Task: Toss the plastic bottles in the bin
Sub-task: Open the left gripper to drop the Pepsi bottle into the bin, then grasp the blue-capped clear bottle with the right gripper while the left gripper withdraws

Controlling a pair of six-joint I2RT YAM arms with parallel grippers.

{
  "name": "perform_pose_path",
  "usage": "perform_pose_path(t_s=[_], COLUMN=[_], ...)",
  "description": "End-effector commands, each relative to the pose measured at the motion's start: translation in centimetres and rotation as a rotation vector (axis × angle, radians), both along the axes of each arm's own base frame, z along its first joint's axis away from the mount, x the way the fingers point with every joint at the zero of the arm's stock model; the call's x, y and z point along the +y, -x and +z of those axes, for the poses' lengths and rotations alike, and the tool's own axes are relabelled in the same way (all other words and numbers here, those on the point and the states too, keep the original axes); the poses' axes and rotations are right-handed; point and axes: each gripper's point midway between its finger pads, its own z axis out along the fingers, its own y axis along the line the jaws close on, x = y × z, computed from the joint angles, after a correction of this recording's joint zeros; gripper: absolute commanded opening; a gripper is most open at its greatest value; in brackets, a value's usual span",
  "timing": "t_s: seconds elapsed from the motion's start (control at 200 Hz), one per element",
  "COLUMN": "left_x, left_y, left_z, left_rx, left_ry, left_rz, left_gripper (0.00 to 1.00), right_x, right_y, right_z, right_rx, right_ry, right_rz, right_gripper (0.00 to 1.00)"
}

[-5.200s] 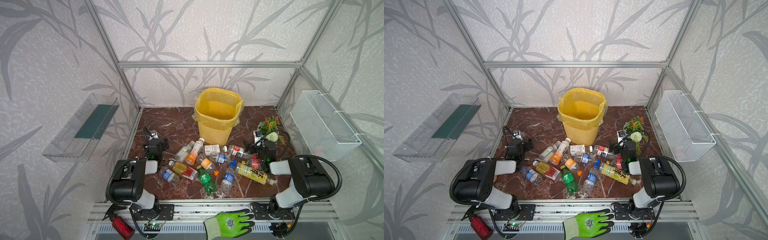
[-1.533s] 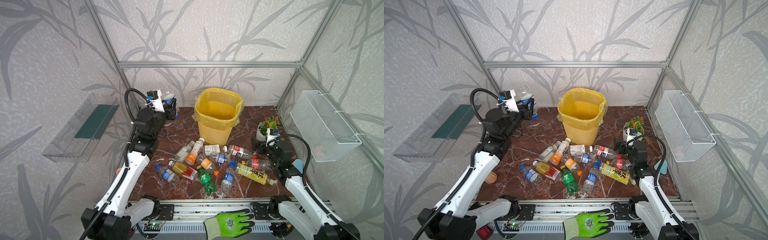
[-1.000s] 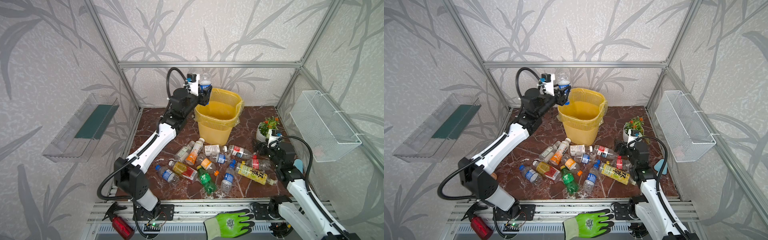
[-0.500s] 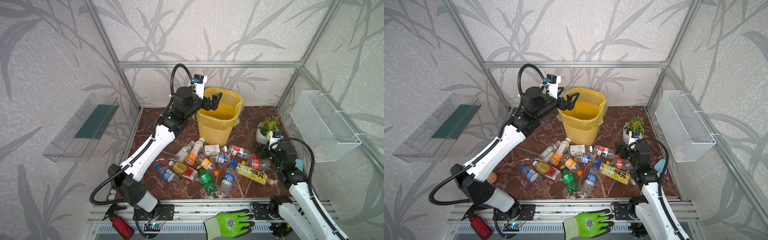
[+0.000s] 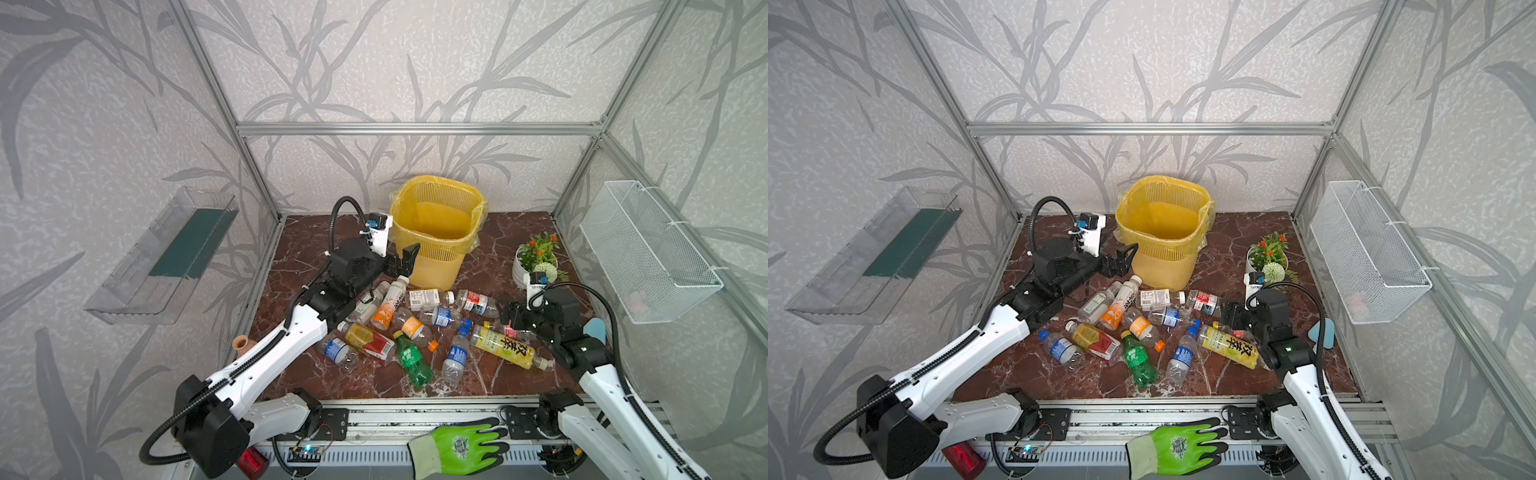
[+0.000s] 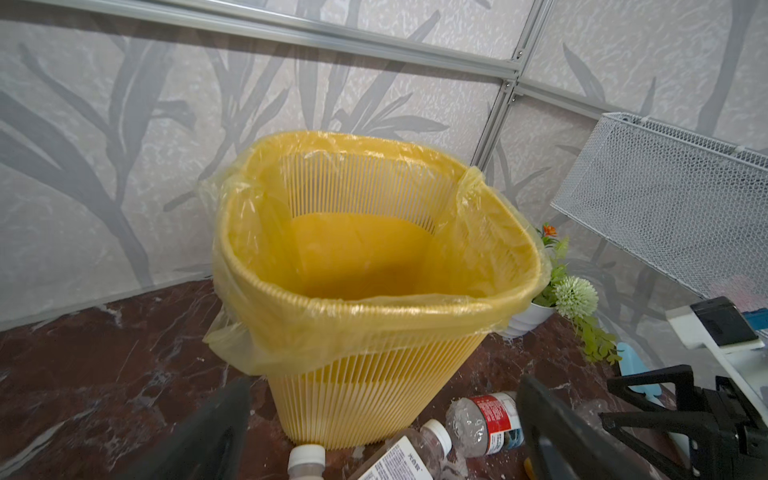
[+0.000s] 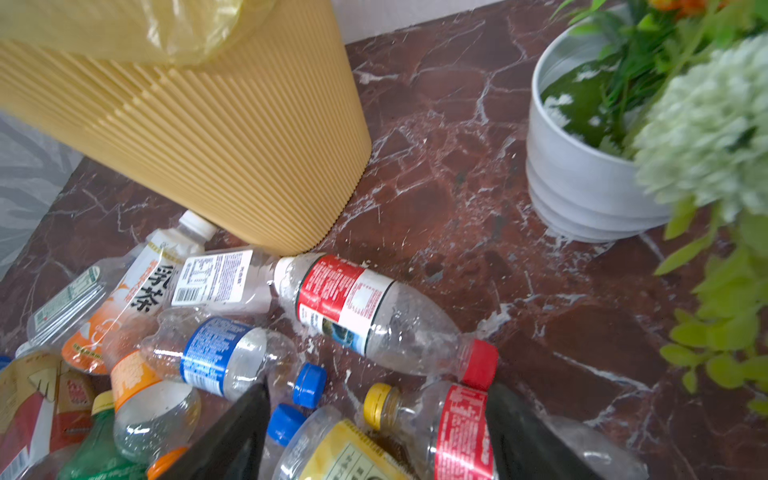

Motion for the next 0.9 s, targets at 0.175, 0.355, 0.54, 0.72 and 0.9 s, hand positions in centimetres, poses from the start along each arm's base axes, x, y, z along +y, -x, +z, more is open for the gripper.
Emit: perform_pose_path(t_s=[0.175,0.355,0.54,0.72,0.9], left_x=[1.8,4.0,5.4,6.0,6.3], left_y=[2.3,3.1,3.5,3.8,3.9], left_z=[-4.1,-5.4,-6.1,-6.9,-7.2], left_rx=[0.104,0.106,0.095,0.109,0.111], left_ry=[-0.062,-0.060,-0.094,-0.114,-0.110], left_rz=[0.080,0.158,0.205,0.222,0.233], left_gripper=[0.99,0.99,0.99,0.99,0.99], right_x=[3.2,5.3,7.8,10.1,11.8], right_y=[1.9,3.4,5.1,6.7,7.6], right_z=[-2.2,-2.8,-3.8,-5.6,-7.8], right_rx=[0.125,0.211,0.277,0.385,0.452], right_ry=[0.013,0.035,0.014,0.008,0.041], right_rz=[0.012,-0.017,-0.034,-0.025,-0.027], right_gripper=[0.83,0.85,0.83,0.79,0.79])
